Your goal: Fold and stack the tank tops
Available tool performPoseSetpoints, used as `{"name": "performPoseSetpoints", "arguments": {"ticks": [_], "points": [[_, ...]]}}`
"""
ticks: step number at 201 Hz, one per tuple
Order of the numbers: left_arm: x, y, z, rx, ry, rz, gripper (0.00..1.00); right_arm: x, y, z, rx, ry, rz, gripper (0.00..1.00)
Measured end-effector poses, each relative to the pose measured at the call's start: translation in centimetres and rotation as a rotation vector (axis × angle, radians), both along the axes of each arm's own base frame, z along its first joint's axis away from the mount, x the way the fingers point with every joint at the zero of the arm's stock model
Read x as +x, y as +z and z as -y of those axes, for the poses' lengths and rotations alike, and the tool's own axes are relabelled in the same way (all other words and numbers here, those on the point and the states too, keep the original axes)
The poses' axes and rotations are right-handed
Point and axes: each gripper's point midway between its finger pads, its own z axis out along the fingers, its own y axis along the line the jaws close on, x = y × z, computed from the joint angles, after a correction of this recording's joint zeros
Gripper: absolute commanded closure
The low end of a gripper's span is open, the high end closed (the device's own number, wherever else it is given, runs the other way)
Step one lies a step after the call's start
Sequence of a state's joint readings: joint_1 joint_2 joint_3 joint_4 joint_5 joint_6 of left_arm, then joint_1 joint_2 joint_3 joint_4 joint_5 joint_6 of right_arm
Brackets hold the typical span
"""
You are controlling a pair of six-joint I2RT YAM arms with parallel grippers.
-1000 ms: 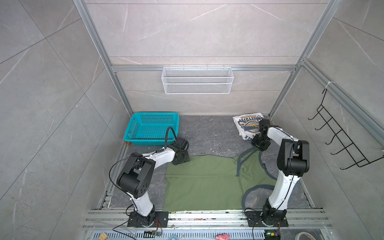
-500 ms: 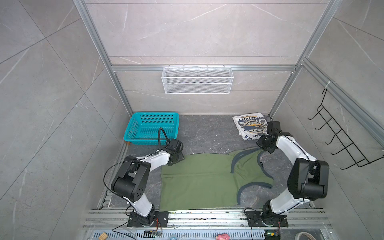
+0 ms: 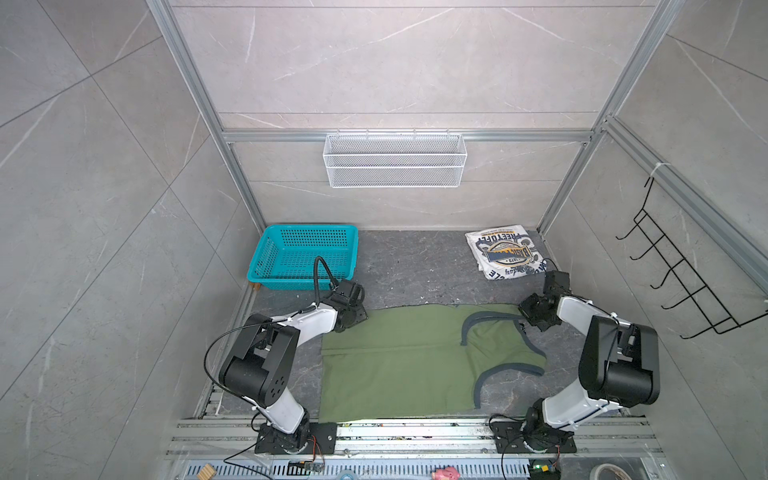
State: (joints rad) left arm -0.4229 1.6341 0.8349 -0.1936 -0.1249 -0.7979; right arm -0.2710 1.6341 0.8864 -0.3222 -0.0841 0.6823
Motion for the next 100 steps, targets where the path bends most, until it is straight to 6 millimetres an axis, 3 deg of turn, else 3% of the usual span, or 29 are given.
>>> {"name": "performPoseSetpoints", "arguments": {"ticks": [19,40,75,100], "points": [[-0.1,0.0,-0.1,0.002,-0.006,0.002,0.36,0.9,-0.5,0.5,0.007,-0.013,-0.004,0.80],[-0.1,0.1,0.1,0.001,-0.024,0.011,0.32,1.5,-1.2,0.7,0.023,-0.023,-0.010,0.68],[-0.9,0.6,0.2,0.006,-0.076,-0.007,0.22,2.9,0.2,0.9,0.035,-0.009,0.015,0.37],[-2.9,2.2,-0.7,0.041,-0.096,-0.038,0.17,1.9,2.3,0.7,0.015,0.023,0.008,0.26]]}}
